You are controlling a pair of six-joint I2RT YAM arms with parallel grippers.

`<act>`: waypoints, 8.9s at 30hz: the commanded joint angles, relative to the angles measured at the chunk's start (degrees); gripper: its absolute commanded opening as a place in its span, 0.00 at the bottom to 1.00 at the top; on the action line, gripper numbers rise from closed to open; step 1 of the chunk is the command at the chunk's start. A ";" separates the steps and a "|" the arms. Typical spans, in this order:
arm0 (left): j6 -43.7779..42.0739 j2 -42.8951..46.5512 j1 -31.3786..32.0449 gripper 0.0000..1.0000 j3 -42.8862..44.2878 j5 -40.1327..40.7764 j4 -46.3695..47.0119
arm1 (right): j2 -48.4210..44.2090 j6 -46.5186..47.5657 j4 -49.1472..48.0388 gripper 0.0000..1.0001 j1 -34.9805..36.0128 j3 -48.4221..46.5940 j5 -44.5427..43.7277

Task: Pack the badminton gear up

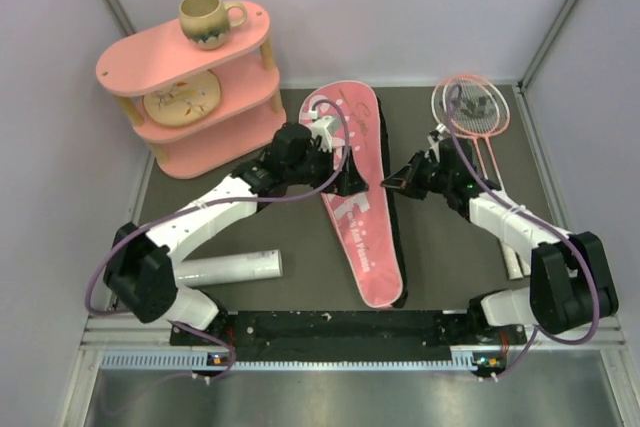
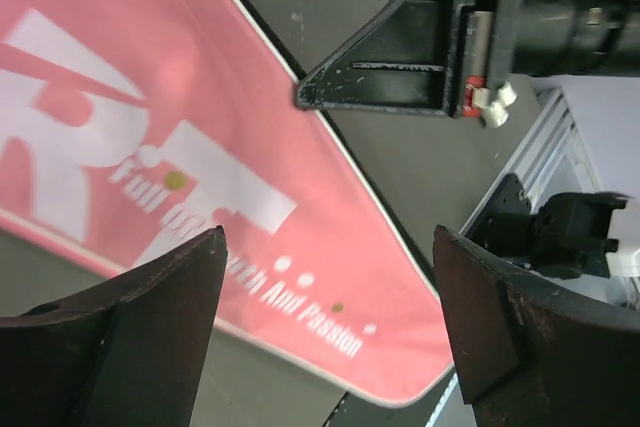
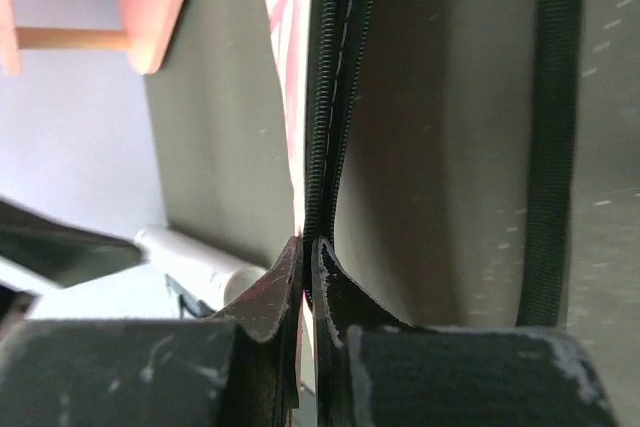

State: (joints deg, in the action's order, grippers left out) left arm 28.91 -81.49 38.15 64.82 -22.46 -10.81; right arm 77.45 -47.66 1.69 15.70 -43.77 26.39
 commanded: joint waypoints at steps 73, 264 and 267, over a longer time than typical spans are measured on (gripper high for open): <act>1.77 -13.08 -2.20 0.00 8.13 0.57 11.94 | -14.35 9.69 1.29 0.00 26.57 0.35 -27.89; 2.73 -27.84 -6.16 0.00 27.03 6.20 -20.74 | 23.52 44.65 30.91 0.58 -32.40 -32.59 -31.92; 3.26 -28.19 -6.16 0.00 26.85 5.15 -20.74 | 27.66 46.78 31.27 0.57 -32.49 -34.80 -32.29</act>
State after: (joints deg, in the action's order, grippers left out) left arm 31.57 -109.30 32.27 90.21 -14.06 -31.81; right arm 101.82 -6.07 32.25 -16.67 -73.76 -2.35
